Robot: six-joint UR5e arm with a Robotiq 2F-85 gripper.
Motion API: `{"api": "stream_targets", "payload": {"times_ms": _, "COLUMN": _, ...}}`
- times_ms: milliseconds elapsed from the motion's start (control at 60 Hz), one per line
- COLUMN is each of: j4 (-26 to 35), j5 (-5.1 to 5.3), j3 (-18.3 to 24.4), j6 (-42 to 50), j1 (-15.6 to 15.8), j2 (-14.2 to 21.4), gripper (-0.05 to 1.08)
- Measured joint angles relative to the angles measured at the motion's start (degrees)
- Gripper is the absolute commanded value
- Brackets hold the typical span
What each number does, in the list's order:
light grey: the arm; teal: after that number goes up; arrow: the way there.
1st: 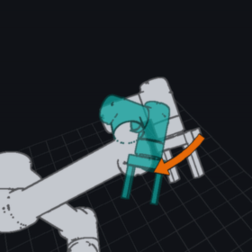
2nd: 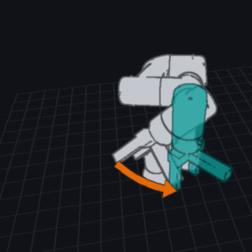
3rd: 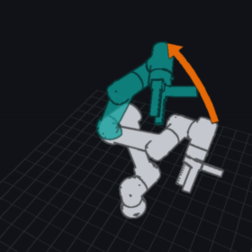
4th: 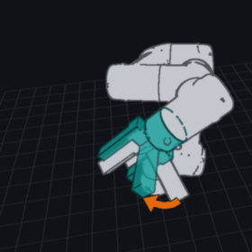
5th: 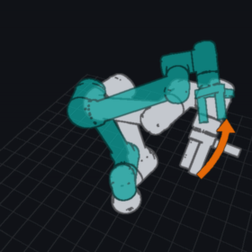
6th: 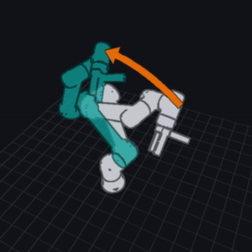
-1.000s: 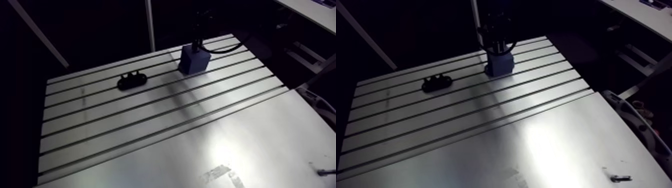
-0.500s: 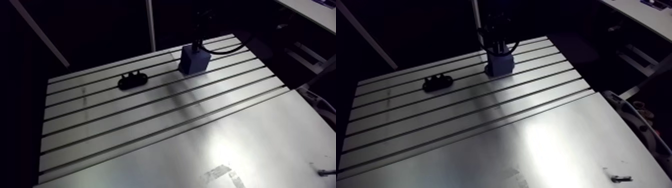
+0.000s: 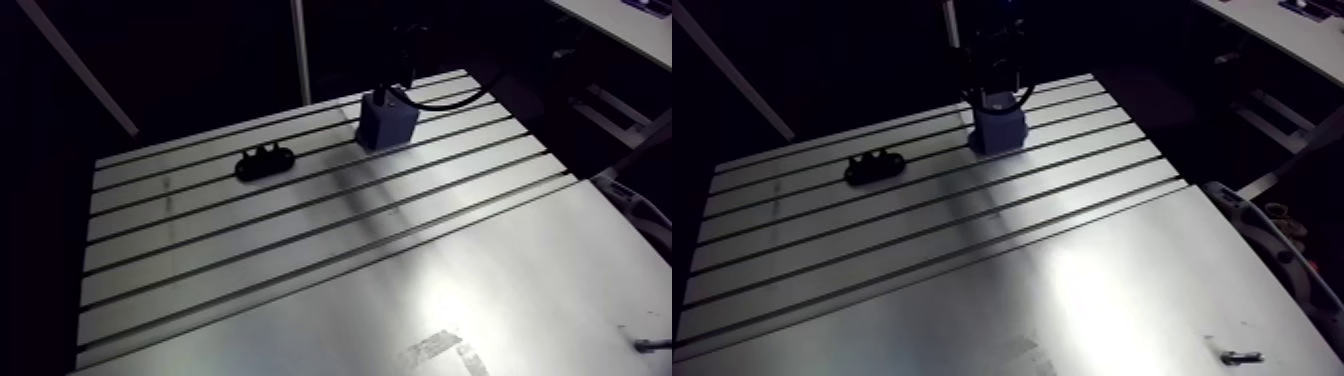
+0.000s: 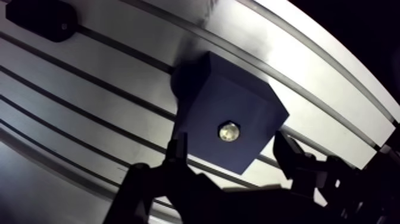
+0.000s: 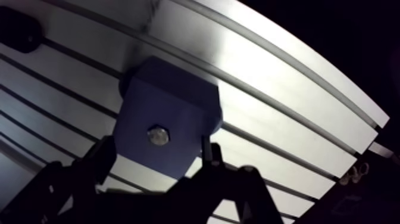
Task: Pick up the M10 bolt and insert it into the hex recess until seated.
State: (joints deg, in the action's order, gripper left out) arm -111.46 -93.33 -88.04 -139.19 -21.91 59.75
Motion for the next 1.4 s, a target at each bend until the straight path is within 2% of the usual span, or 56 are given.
{"api": "stream_targets", "payload": {"times_ms": 350, "j4": 0.1, "j5": 0.7, "j3": 0.2, "j6": 3.4, "j1": -0.2, "j2": 0.5, "gripper": 0.05}}
{"api": "stream_targets", "payload": {"times_ms": 433, "j4": 0.6, "j5": 0.86, "j3": 0.4, "j6": 5.7, "j1": -0.2, "j2": 1.0, "gripper": 0.13}}
{"api": "stream_targets", "payload": {"times_ms": 483, "j4": 1.1, "j5": 0.91, "j3": 0.5, "j6": 7.3, "j1": -0.2, "j2": 1.3, "gripper": 0.22}}
{"api": "stream_targets", "payload": {"times_ms": 500, "j4": 1.3, "j5": 0.91, "j3": 0.5, "j6": 7.9, "j1": -0.2, "j2": 1.5, "gripper": 0.22}}
{"api": "stream_targets", "payload": {"times_ms": 517, "j4": 1.5, "j5": 0.91, "j3": 0.5, "j6": 8.6, "j1": -0.2, "j2": 1.6, "gripper": 0.28}}
{"api": "stream_targets", "payload": {"times_ms": 533, "j4": 1.8, "j5": 0.91, "j3": 0.6, "j6": 9.3, "j1": -0.2, "j2": 1.7, "gripper": 0.28}}
{"api": "stream_targets", "payload": {"times_ms": 550, "j4": 2.1, "j5": 0.9, "j3": 0.7, "j6": 10.1, "j1": -0.2, "j2": 1.8, "gripper": 0.37}}
{"api": "stream_targets", "payload": {"times_ms": 567, "j4": 2.4, "j5": 0.89, "j3": 0.7, "j6": 10.9, "j1": -0.2, "j2": 2.0, "gripper": 0.37}}
{"api": "stream_targets", "payload": {"times_ms": 583, "j4": 2.7, "j5": 0.87, "j3": 0.8, "j6": 11.7, "j1": -0.2, "j2": 2.1, "gripper": 0.55}}
{"api": "stream_targets", "payload": {"times_ms": 600, "j4": 3.0, "j5": 0.86, "j3": 0.9, "j6": 12.6, "j1": -0.2, "j2": 2.2, "gripper": 0.55}}
{"api": "stream_targets", "payload": {"times_ms": 617, "j4": 3.5, "j5": 0.83, "j3": 1.0, "j6": 13.8, "j1": -0.2, "j2": 2.3, "gripper": 0.74}}
{"api": "stream_targets", "payload": {"times_ms": 633, "j4": 3.7, "j5": 0.82, "j3": 1.1, "j6": 14.4, "j1": -0.2, "j2": 2.4, "gripper": 0.74}}
{"api": "stream_targets", "payload": {"times_ms": 650, "j4": 4.2, "j5": 0.81, "j3": 1.2, "j6": 15.7, "j1": -0.2, "j2": 2.5, "gripper": 0.88}}
{"api": "stream_targets", "payload": {"times_ms": 667, "j4": 4.5, "j5": 0.81, "j3": 1.3, "j6": 16.6, "j1": -0.2, "j2": 2.5, "gripper": 0.88}}
{"api": "stream_targets", "payload": {"times_ms": 683, "j4": 4.8, "j5": 0.81, "j3": 1.4, "j6": 17.3, "j1": -0.2, "j2": 2.6, "gripper": 0.95}}
{"api": "stream_targets", "payload": {"times_ms": 750, "j4": 6.1, "j5": 0.82, "j3": 1.9, "j6": 21.0, "j1": -0.2, "j2": 2.8, "gripper": 1.03}}
{"api": "stream_targets", "payload": {"times_ms": 983, "j4": 8.0, "j5": 0.93, "j3": 3.0, "j6": 27.0, "j1": -0.1, "j2": 2.5, "gripper": 1.05}}
{"api": "stream_targets", "payload": {"times_ms": 1400, "j4": 6.8, "j5": 0.65, "j3": 3.4, "j6": 26.7, "j1": 0.0, "j2": 1.0, "gripper": 1.05}}
